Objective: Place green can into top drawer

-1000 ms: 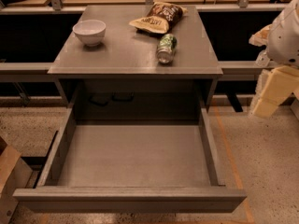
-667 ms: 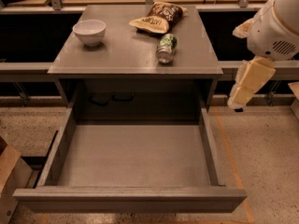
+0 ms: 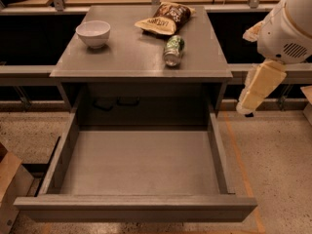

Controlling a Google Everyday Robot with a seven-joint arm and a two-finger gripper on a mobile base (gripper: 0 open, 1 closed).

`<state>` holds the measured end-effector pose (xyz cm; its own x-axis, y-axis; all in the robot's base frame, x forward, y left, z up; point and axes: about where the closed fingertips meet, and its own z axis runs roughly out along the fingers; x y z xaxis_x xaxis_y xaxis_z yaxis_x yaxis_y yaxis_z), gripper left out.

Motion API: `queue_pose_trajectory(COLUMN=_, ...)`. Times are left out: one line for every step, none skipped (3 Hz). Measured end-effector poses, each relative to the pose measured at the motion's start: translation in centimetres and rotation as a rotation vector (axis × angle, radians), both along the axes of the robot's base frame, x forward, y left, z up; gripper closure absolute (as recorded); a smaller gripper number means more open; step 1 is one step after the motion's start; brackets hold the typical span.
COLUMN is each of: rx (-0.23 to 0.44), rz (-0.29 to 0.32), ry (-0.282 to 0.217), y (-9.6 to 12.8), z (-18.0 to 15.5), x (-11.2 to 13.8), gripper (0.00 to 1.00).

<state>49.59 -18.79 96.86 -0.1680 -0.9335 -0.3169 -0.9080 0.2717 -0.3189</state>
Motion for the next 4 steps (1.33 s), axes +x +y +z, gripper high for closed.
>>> queue_pose_trajectory(rx=0.089, rz=-0.020, ry=-0.028, y=1.8, z=-0.3, x=2.4, gripper=0.00)
queue_pose_trajectory(rx=0.226, rz=-0.055, ry=-0.101, y=4.4, z=0.0, x=7.8, gripper=0.00)
queue_pose_trajectory(rx=0.343, rz=-0.122, ry=-0.138, y=6.1, z=-0.3, x=13.6, gripper=0.00)
queue_pose_trajectory(rx=0.360, rz=-0.134, ry=-0.142, y=6.2, z=-0.5, x=14.5, gripper=0.00)
